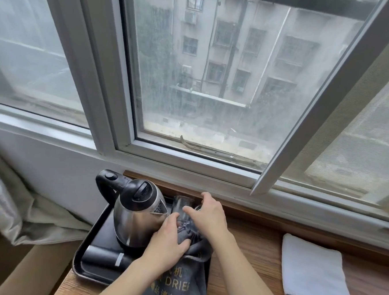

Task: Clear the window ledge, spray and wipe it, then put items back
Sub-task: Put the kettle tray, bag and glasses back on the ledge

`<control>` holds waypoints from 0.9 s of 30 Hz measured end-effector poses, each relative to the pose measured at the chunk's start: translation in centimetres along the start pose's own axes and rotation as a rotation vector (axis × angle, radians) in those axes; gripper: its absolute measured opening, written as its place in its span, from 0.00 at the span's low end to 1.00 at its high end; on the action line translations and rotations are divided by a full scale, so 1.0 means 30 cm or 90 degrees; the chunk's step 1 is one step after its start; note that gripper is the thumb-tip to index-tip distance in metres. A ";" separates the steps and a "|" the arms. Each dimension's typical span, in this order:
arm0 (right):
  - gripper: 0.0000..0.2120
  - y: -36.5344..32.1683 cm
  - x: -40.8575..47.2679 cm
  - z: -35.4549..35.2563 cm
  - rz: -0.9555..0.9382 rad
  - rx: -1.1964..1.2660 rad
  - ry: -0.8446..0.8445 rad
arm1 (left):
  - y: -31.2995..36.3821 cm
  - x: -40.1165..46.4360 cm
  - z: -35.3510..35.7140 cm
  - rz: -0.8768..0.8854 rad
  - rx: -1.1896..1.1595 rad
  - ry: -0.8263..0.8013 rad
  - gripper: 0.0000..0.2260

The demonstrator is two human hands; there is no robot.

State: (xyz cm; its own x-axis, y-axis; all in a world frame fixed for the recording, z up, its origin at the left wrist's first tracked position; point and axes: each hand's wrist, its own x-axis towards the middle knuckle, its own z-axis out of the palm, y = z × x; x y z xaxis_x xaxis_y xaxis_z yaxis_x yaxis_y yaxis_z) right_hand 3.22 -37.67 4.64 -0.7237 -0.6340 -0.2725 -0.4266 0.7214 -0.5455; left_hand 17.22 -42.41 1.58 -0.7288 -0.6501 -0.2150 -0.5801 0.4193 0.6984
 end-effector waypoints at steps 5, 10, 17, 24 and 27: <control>0.32 -0.057 0.027 0.011 0.003 -0.138 -0.027 | -0.011 -0.004 -0.025 -0.007 0.017 -0.038 0.34; 0.37 -0.098 0.079 0.044 0.035 -0.184 -0.034 | -0.021 -0.004 -0.034 -0.013 -0.016 -0.043 0.37; 0.42 -0.126 0.123 0.103 0.089 -0.217 -0.038 | -0.031 0.003 -0.039 -0.008 -0.041 -0.046 0.38; 0.38 -0.115 0.117 0.100 0.097 -0.159 -0.009 | -0.030 -0.001 -0.036 0.009 -0.039 -0.035 0.37; 0.37 -0.103 0.094 0.078 0.089 -0.088 0.015 | -0.022 -0.005 -0.033 0.025 -0.039 -0.017 0.35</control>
State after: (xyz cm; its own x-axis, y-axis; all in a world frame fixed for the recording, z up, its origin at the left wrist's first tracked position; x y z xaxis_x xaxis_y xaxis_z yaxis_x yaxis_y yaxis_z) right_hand 3.79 -42.34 3.70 -0.7927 -0.5198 -0.3184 -0.3909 0.8343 -0.3888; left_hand 18.08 -43.23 1.83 -0.7603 -0.6163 -0.2050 -0.5283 0.4032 0.7472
